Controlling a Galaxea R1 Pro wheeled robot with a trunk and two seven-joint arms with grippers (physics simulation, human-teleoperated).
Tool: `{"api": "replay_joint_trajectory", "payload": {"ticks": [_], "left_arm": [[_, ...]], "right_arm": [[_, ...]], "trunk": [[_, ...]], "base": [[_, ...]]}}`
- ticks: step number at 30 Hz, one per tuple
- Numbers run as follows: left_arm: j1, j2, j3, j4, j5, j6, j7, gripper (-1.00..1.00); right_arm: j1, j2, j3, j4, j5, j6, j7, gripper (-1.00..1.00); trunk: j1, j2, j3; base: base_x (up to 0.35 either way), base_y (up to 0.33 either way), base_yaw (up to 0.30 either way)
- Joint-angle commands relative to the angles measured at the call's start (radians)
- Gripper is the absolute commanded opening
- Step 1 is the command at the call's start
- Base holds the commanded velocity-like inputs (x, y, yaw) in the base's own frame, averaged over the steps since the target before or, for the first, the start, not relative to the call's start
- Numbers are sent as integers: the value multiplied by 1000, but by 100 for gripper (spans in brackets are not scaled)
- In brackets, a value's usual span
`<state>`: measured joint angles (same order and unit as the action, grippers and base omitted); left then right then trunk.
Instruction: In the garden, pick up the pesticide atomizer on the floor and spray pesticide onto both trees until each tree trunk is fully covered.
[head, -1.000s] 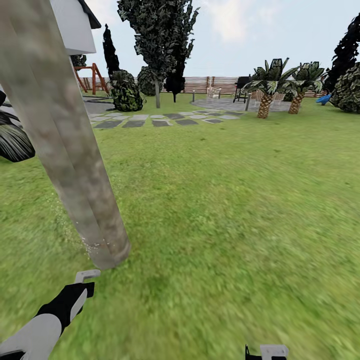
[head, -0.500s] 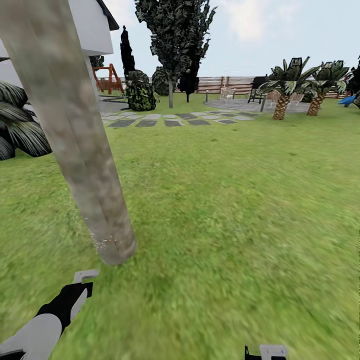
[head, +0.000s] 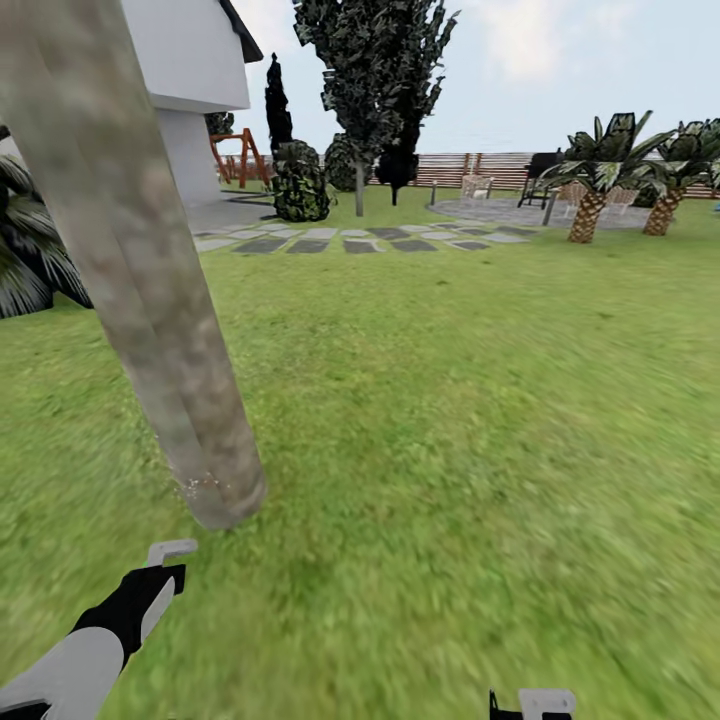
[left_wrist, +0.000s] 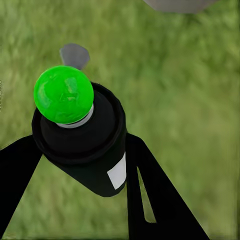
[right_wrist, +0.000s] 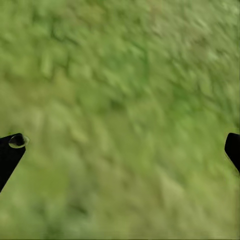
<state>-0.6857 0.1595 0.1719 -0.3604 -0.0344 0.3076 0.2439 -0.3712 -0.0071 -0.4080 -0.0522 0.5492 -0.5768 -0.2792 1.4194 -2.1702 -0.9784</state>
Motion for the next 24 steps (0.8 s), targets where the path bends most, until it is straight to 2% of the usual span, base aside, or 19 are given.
{"api": "replay_joint_trajectory", "payload": {"ticks": [1, 10, 18, 24], "left_arm": [[0, 0, 0, 0, -1, 0, 0, -100], [0, -5, 0, 0, 1, -1, 0, -100], [0, -8, 0, 0, 1, -1, 0, -100], [0, -8, 1, -1, 0, -1, 0, -100]], "right_arm": [[0, 0, 0, 0, 0, 0, 0, 100], [0, -1, 0, 0, 0, 0, 0, 100], [0, -1, 0, 0, 0, 0, 0, 100], [0, -1, 0, 0, 0, 0, 0, 100]], "trunk": [[0, 0, 0], [0, 0, 0], [0, 0, 0], [0, 0, 0]], "base": [[132, -263, 213], [186, -236, 32], [163, -235, 257], [27, -219, 277]]}}
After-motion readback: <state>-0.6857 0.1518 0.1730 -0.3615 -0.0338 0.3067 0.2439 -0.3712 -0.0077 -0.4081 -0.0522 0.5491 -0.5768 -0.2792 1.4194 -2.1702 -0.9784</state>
